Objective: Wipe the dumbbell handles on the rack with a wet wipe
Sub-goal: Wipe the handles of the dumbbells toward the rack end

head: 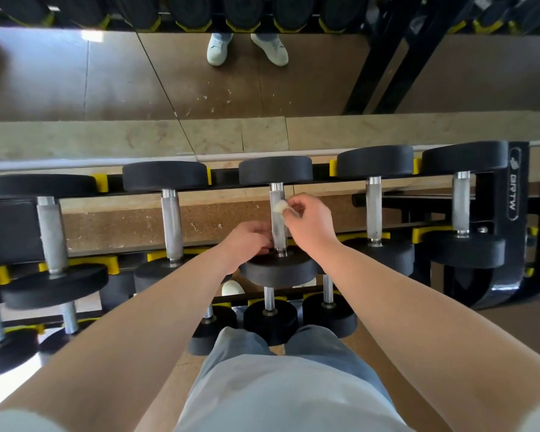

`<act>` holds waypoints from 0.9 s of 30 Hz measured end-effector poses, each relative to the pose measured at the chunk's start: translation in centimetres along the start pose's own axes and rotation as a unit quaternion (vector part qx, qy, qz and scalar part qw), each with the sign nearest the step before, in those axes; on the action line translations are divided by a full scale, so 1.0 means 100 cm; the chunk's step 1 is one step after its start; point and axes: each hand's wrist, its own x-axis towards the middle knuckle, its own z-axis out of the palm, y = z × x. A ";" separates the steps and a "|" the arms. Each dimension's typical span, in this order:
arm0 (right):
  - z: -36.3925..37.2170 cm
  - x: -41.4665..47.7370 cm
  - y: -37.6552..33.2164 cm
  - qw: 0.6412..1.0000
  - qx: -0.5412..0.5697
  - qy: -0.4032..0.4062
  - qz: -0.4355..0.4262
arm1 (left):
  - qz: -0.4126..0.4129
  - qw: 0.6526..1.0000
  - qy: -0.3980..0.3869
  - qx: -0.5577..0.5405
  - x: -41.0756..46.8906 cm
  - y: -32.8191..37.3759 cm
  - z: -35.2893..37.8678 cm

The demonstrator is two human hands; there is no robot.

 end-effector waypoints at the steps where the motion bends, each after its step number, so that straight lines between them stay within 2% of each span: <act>1: 0.001 0.000 0.002 0.999 0.033 0.016 0.032 | -0.001 1.000 0.002 -0.003 0.000 -0.001 -0.001; 3: 0.000 0.001 0.010 0.994 0.054 0.009 0.095 | -0.003 1.000 0.012 -0.010 0.000 -0.001 -0.002; 4: -0.001 0.003 0.015 0.993 0.018 -0.036 0.110 | -0.005 1.000 0.022 -0.015 0.000 -0.001 -0.002; 7: -0.003 0.008 0.023 0.958 -0.162 -0.220 0.084 | -0.010 0.999 0.037 -0.021 0.002 -0.001 -0.002; 9: -0.004 0.014 0.017 0.922 -0.260 -0.284 0.043 | -0.011 0.999 0.039 -0.014 0.004 -0.001 -0.001; 11: -0.003 0.021 0.015 0.914 -0.264 -0.304 0.049 | -0.015 0.999 0.039 0.000 0.004 0.000 0.000; 13: -0.002 0.026 0.018 0.940 -0.146 -0.284 0.123 | -0.018 0.999 0.040 -0.001 0.006 0.002 0.002; 15: -0.005 0.029 0.015 0.943 0.082 -0.237 0.217 | -0.020 0.998 0.041 -0.034 0.007 0.003 0.002; 17: -0.011 0.037 0.013 0.894 0.319 -0.170 0.267 | -0.018 0.997 0.036 -0.066 0.009 0.004 0.002; 18: -0.013 0.042 0.014 0.865 0.394 -0.145 0.274 | -0.016 0.997 0.034 -0.070 0.010 0.004 0.002; 19: -0.015 0.046 0.014 0.859 0.416 -0.135 0.267 | -0.016 0.997 0.031 -0.067 0.011 0.005 0.003; 20: -0.014 0.049 0.016 0.879 0.381 -0.143 0.247 | -0.014 0.997 0.030 -0.067 0.013 0.005 0.003; 22: -0.013 0.046 0.019 0.948 0.174 -0.196 0.179 | -0.010 0.997 0.028 -0.072 0.014 0.007 0.004; 23: -0.014 0.041 0.018 0.959 0.064 -0.233 0.146 | -0.014 0.997 0.032 -0.073 0.014 0.009 0.005; 25: -0.014 0.032 0.015 0.938 -0.115 -0.315 0.094 | -0.023 0.997 0.049 -0.055 0.016 0.007 0.005; 27: -0.015 0.028 0.006 0.897 -0.231 -0.371 0.065 | -0.025 0.997 0.067 -0.029 0.015 0.004 0.005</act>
